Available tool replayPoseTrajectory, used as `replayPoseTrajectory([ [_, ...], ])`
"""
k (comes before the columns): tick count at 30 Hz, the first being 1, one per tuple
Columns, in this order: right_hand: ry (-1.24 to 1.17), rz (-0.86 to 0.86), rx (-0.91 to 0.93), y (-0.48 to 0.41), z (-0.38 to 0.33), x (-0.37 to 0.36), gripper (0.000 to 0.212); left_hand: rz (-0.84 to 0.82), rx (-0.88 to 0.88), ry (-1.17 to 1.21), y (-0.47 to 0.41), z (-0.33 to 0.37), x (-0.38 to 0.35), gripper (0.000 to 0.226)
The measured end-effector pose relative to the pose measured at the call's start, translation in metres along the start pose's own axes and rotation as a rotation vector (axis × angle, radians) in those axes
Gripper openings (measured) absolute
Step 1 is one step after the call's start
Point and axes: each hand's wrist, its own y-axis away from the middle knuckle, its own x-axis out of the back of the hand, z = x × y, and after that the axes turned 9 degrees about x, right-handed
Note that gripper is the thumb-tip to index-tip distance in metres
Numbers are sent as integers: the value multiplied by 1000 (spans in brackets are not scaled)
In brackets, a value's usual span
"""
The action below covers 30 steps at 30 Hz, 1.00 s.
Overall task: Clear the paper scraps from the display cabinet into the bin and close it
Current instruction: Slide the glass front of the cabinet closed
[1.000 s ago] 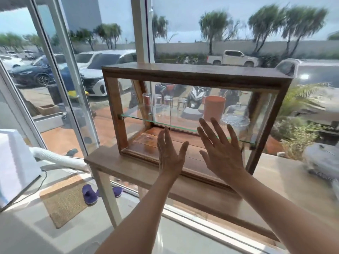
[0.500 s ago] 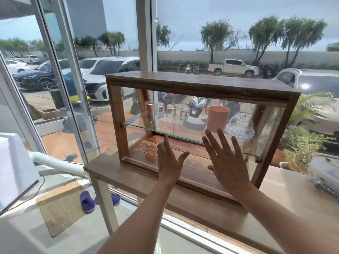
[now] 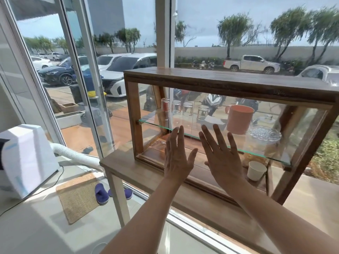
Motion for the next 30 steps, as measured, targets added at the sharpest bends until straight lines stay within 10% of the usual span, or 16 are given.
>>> replayPoseTrajectory([
  [30, -7, 105, 84, -50, -35, -16, 84, -161, -21, -135, -51, -99, 19, 87],
])
